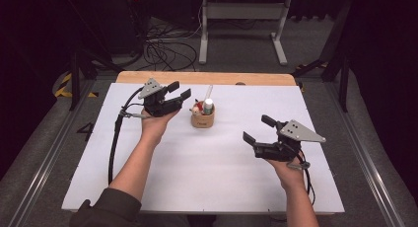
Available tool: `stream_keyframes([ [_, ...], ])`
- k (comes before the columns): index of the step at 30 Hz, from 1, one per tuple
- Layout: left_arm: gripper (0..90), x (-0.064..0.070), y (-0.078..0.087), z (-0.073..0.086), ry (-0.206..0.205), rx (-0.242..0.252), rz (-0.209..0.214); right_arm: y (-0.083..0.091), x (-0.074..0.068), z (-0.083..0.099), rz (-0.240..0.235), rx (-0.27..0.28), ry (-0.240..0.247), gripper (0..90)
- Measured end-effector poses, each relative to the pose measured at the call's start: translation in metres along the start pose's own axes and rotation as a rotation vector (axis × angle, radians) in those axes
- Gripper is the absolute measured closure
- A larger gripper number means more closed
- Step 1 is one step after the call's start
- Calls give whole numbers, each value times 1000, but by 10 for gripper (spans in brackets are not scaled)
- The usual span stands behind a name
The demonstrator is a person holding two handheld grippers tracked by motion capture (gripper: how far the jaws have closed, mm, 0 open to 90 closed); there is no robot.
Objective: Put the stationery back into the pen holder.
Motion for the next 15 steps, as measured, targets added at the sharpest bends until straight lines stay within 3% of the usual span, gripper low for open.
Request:
stream_keyframes([
  [15, 271, 13, 12, -3, -23, -27, 24, 8, 7, -3, 36, 11, 7, 122],
])
Point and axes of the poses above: each handheld gripper's, and its own axes: y roughly backward along the jaws, z roughly out of its underside, x roughly to its right, the point moved 5 cm from there along -y, roughly forward along the jaws, and after that the axes turned 1 degree about z, right-handed, at the moved point
